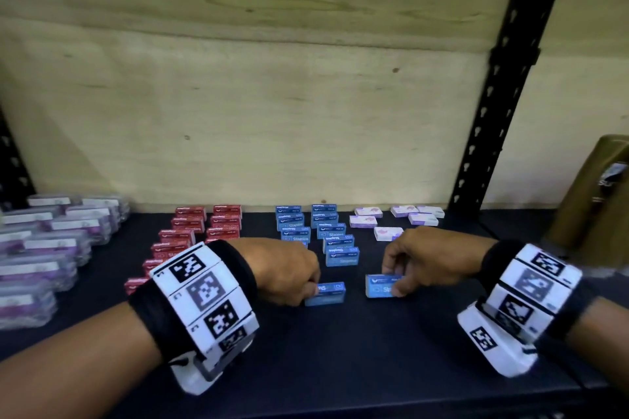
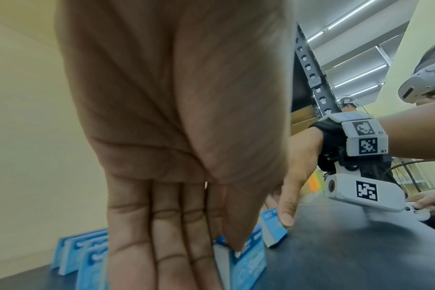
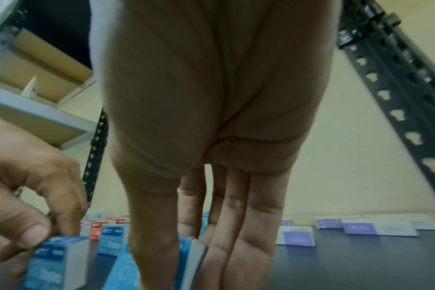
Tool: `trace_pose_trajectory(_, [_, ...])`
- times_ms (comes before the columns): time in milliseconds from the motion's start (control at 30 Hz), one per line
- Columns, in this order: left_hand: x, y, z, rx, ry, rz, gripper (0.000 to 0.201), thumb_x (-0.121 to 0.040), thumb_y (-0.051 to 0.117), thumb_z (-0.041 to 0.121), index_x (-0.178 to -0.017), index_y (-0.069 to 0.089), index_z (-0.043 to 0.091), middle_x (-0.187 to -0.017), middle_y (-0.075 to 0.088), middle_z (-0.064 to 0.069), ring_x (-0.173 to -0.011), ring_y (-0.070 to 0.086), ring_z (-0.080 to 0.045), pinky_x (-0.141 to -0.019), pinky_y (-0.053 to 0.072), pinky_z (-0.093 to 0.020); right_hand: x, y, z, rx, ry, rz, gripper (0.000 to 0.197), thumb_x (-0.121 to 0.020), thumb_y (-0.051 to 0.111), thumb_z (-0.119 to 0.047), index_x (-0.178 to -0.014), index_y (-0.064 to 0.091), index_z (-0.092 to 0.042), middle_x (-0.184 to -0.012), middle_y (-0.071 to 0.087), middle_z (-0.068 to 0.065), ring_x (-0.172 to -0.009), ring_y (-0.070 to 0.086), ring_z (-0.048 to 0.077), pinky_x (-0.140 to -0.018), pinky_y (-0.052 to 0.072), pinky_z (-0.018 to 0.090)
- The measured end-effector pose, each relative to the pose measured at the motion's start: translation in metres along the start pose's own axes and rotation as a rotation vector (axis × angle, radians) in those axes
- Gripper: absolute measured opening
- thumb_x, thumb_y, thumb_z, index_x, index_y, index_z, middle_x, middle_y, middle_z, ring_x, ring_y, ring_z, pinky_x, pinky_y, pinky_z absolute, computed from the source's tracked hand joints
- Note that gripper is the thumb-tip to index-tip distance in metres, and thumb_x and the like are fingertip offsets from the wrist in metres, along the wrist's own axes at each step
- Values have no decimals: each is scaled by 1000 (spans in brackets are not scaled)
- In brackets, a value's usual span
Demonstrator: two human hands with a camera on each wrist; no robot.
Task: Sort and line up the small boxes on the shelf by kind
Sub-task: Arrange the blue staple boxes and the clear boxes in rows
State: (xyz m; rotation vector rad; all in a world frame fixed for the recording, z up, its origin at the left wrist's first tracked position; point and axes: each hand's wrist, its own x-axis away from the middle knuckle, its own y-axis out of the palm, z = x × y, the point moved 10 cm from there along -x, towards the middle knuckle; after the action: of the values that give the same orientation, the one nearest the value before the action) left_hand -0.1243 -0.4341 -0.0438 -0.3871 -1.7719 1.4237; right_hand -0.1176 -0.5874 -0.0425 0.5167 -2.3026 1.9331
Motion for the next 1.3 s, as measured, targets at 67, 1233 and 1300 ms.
trace_pose_trajectory(67, [6,2,-8,3,-19,-1,30,-102,41,33,-99,66,17,-100,68,2,-91,63,-20,-90,52,-39,-2,0,-7,-11,-13,12,21,-78,81,-34,-93,67,-33,-90,70,-12,-68,60,-6,-71,49,15])
trace_pose_trajectory(1233, [22,-18,-52,88,-149,286,44,-90,57,56,-125,56,29,-73,50,13,-82,57,-14,-77,49,-32,-17,6,-41,-21,-54,-15,37,-84,70,-54,-109,58,-30,-86,66,-11,-71,58,2,-65,41,17])
trace_pose_trajectory(1300, [24,-29,-51,42,-157,333,49,-90,54,60,-130,52,30,-74,48,14,-86,58,-14,-75,46,-31,-14,1,-28,-28,-17,-45,44,-79,69,-63,-110,57,-34,-87,66,-14,-72,58,1,-66,40,17])
